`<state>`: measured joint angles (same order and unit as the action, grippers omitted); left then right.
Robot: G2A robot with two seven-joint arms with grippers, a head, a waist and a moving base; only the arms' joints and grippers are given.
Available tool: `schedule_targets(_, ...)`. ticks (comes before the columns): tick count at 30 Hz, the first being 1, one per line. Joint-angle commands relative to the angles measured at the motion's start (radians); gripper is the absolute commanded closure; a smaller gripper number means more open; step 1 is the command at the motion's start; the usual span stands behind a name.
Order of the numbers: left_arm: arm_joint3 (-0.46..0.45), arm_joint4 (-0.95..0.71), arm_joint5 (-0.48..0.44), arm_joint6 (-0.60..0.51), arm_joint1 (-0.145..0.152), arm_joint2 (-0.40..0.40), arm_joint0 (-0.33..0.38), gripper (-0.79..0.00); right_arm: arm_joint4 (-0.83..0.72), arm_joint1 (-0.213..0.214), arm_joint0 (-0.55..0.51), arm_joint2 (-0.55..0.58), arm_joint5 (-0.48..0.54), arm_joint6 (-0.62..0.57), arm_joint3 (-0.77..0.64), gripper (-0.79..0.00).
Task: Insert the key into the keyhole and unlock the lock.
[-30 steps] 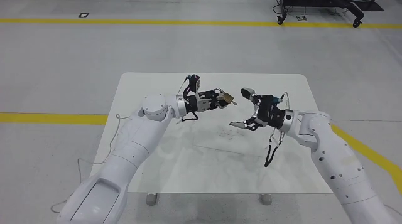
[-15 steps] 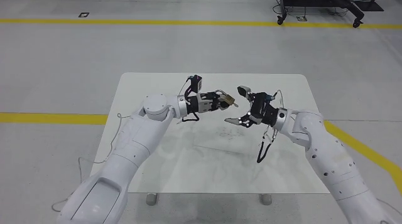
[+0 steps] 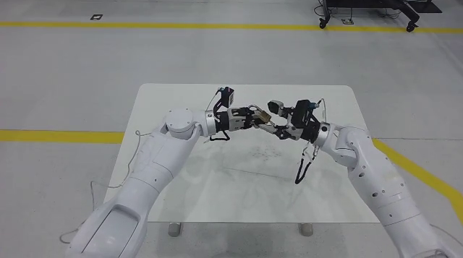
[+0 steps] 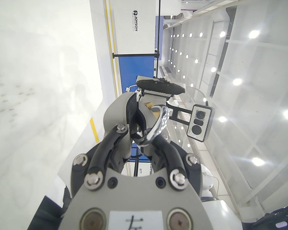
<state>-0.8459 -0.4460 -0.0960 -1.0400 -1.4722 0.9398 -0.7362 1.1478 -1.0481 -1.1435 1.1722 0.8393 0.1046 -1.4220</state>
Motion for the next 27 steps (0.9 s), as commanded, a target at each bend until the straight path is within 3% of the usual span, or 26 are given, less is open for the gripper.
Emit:
schedule_targets(1,-0.001,0.002,0.0,-0.002,0.0,0.0,0.0,0.0,-0.014,-0.001,0.001,-0.001,0.01,0.002,0.005,0.0)
schedule_targets(9,-0.003,0.003,-0.003,-0.003,0.0,0.001,-0.001,0.0,-0.041,-0.001,0.003,0.009,0.04,0.013,0.024,0.0)
schedule_targets(20,-0.007,0.007,-0.009,-0.01,0.001,0.001,-0.001,0.0,-0.079,-0.004,-0.002,0.018,-0.014,-0.022,0.026,0.0)
schedule_targets(21,-0.009,0.005,-0.013,-0.012,0.0,0.001,-0.002,-0.114,-0.08,-0.004,-0.002,0.019,-0.015,-0.022,0.025,0.0)
schedule_targets(22,-0.009,0.004,-0.016,-0.014,0.001,0.002,-0.002,-0.616,-0.084,-0.004,-0.003,0.02,-0.016,-0.021,0.026,0.0)
schedule_targets(23,-0.01,0.003,-0.018,-0.017,0.001,0.002,-0.002,-0.785,-0.086,-0.004,-0.004,0.022,-0.021,-0.022,0.027,0.0)
schedule_targets(27,-0.015,0.004,-0.039,-0.034,0.001,0.001,-0.003,-0.785,-0.111,-0.005,-0.006,0.031,-0.039,-0.024,0.036,0.0)
